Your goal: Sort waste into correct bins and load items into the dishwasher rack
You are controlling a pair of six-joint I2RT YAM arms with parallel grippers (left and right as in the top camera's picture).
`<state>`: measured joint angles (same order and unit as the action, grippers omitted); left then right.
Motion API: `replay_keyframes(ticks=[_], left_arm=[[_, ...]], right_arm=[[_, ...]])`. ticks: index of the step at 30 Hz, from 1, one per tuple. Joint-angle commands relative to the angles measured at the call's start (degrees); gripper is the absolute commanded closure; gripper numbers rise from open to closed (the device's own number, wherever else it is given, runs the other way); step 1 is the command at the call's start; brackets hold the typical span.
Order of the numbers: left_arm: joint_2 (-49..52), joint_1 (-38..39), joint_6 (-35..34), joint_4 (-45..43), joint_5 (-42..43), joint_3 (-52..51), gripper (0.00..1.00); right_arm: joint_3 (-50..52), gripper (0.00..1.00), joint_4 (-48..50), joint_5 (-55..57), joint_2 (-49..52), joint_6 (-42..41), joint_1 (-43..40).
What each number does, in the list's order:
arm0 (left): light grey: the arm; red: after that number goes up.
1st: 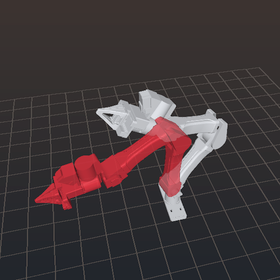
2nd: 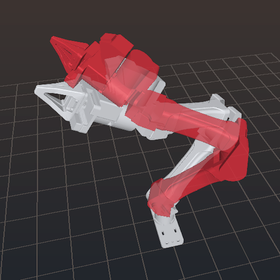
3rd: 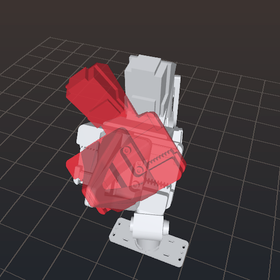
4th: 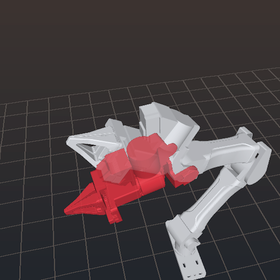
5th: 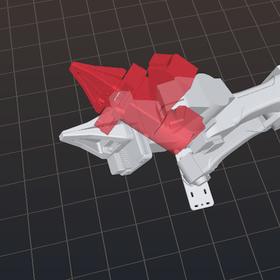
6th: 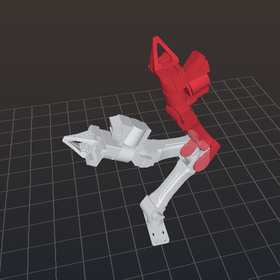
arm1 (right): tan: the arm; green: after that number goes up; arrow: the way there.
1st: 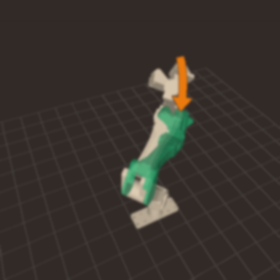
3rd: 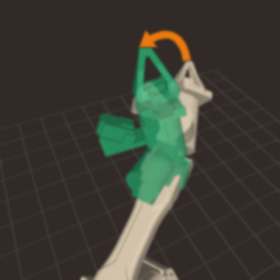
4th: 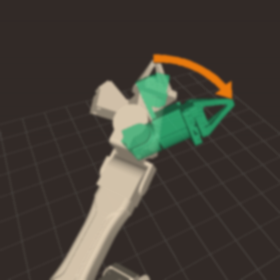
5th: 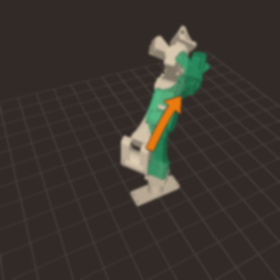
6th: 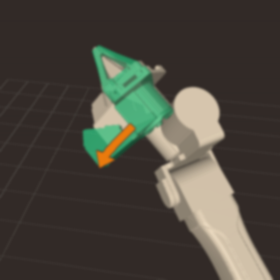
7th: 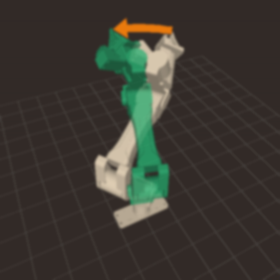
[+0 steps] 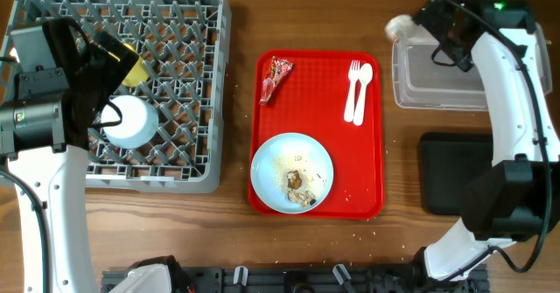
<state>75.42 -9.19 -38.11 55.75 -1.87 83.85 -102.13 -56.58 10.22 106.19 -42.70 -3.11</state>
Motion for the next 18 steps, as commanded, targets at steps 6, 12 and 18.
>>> replay_keyframes(ticks=[6, 12, 18], left_arm=[[-0.2, -0.31, -0.52, -0.11, -0.76, 0.15, 0.0], [-0.2, -0.31, -0.52, -0.11, -0.76, 0.15, 0.0], [-0.2, -0.31, -0.52, -0.11, -0.76, 0.15, 0.0]], right_arm=[[0.37, 0.0, 3.54, -20.22, 1.51, 14.82, -12.02], [0.46, 0.12, 6.01, -14.69, 2.84, 29.05, 8.83], [0.46, 0.32, 6.45, 8.31, 16.94, 24.28, 18.45]])
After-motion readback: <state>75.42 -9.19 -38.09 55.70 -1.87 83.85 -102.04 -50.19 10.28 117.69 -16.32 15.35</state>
